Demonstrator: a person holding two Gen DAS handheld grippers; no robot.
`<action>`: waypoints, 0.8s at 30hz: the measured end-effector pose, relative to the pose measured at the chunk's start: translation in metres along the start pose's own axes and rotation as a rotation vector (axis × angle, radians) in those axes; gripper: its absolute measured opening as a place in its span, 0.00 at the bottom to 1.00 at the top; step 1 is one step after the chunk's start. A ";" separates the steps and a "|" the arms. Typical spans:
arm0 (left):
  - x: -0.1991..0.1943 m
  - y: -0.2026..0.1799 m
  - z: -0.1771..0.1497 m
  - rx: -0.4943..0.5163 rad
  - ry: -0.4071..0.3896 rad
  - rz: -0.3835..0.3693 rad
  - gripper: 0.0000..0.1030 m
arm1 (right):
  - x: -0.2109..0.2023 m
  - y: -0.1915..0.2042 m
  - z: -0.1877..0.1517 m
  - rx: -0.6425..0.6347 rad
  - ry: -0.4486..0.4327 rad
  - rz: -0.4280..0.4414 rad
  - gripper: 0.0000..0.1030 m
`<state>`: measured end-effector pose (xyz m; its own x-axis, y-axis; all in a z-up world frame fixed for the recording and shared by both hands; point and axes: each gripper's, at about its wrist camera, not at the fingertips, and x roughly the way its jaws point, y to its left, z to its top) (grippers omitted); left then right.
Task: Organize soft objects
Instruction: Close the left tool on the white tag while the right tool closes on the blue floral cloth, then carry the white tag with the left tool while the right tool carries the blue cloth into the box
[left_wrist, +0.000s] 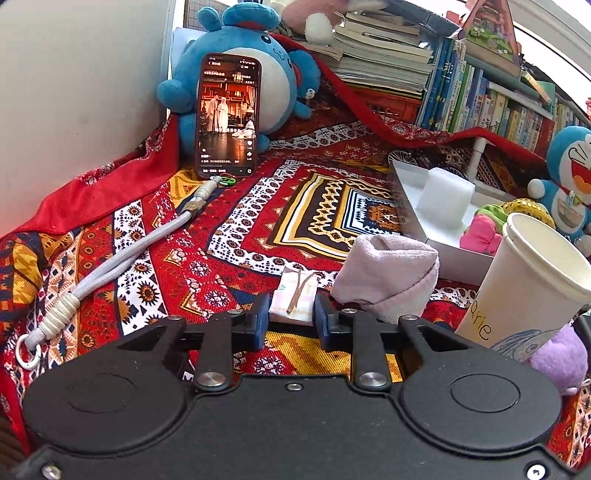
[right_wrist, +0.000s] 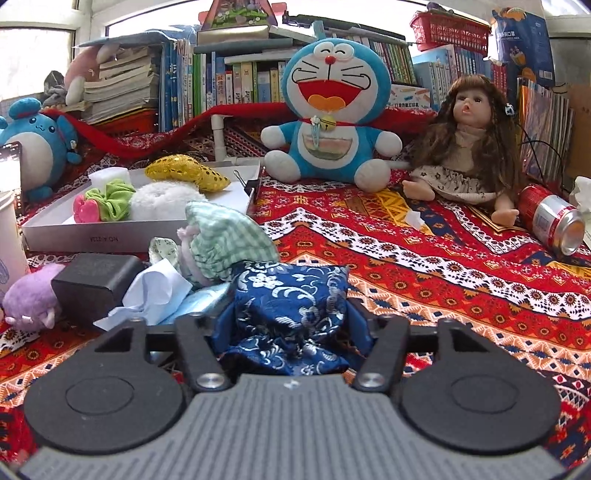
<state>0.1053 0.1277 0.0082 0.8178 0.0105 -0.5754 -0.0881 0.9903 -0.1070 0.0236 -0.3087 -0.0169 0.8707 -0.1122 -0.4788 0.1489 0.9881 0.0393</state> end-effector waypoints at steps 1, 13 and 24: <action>0.000 0.000 0.000 0.000 -0.001 0.003 0.23 | -0.001 -0.001 0.000 0.008 -0.003 0.003 0.57; -0.012 0.005 0.019 -0.017 -0.047 0.028 0.23 | -0.020 -0.012 0.020 0.013 -0.089 -0.086 0.55; -0.028 -0.025 0.074 0.065 -0.088 -0.118 0.23 | -0.013 -0.010 0.068 0.021 -0.092 -0.036 0.55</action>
<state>0.1269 0.1132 0.0871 0.8673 -0.0969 -0.4882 0.0461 0.9923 -0.1151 0.0429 -0.3240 0.0485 0.9039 -0.1578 -0.3976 0.1899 0.9809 0.0424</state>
